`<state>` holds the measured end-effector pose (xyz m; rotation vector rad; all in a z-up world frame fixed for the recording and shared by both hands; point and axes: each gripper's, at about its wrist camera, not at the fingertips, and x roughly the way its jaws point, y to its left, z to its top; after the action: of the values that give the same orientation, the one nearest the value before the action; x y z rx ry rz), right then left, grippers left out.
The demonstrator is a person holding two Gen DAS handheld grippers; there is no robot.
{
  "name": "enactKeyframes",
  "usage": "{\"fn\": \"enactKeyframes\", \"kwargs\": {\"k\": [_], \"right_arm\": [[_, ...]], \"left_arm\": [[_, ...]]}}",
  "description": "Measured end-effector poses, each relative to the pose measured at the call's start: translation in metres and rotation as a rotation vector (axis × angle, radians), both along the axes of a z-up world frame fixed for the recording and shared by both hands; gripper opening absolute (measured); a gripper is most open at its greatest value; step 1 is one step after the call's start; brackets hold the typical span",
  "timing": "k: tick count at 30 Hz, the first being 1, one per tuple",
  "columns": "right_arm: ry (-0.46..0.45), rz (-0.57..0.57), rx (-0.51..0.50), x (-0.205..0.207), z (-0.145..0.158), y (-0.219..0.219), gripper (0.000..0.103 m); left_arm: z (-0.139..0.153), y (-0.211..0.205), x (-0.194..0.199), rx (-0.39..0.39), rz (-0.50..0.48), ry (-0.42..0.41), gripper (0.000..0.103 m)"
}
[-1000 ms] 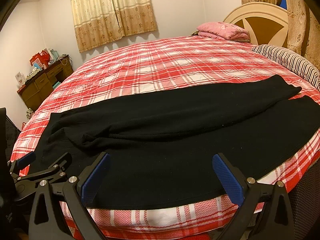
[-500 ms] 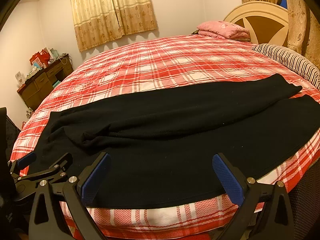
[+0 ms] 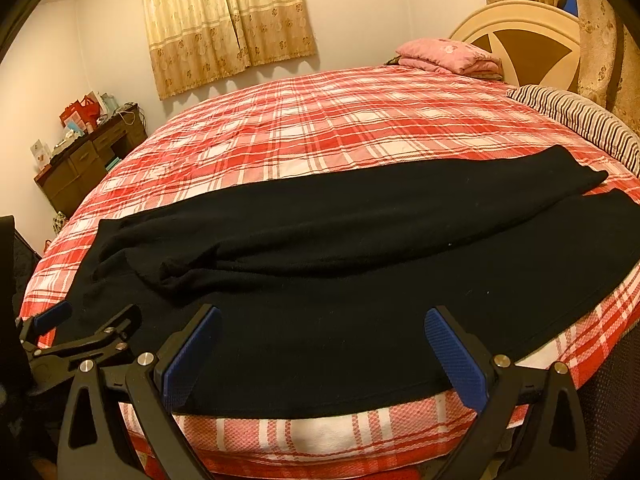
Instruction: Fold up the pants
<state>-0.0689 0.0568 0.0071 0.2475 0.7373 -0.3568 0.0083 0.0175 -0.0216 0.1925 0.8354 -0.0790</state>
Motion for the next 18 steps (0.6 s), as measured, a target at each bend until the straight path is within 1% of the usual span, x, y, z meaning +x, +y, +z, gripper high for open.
{"fn": "enactKeyframes", "kwargs": {"k": [4, 7, 9, 12, 14, 15, 16, 18], "right_arm": [[-0.007, -0.02, 0.001, 0.0, 0.001, -0.012, 0.102], [-0.007, -0.034, 0.014, 0.001, -0.001, -0.019, 0.102], [-0.004, -0.033, 0.025, 0.003, -0.002, -0.023, 0.102], [-0.004, -0.012, 0.032, 0.008, -0.003, -0.023, 0.102], [-0.005, 0.004, 0.023, 0.011, -0.002, -0.021, 0.102], [-0.007, 0.008, 0.018, 0.012, -0.002, -0.019, 0.102], [-0.008, 0.013, 0.014, 0.014, -0.001, -0.018, 0.102], [-0.006, 0.02, 0.014, 0.018, -0.001, -0.018, 0.102]], "left_arm": [[0.005, 0.03, 0.022, -0.012, 0.001, 0.024, 0.103], [0.017, 0.06, 0.046, 0.002, 0.03, -0.011, 0.103], [0.025, 0.078, 0.067, 0.007, 0.013, -0.04, 0.103], [0.025, 0.093, 0.101, 0.024, -0.015, -0.02, 0.103], [0.019, 0.1, 0.123, 0.024, -0.039, 0.013, 0.092], [0.015, 0.103, 0.134, 0.019, -0.05, 0.042, 0.083], [0.01, 0.105, 0.144, 0.006, -0.057, 0.072, 0.079], [0.003, 0.108, 0.16, -0.017, -0.057, 0.111, 0.077]]}}
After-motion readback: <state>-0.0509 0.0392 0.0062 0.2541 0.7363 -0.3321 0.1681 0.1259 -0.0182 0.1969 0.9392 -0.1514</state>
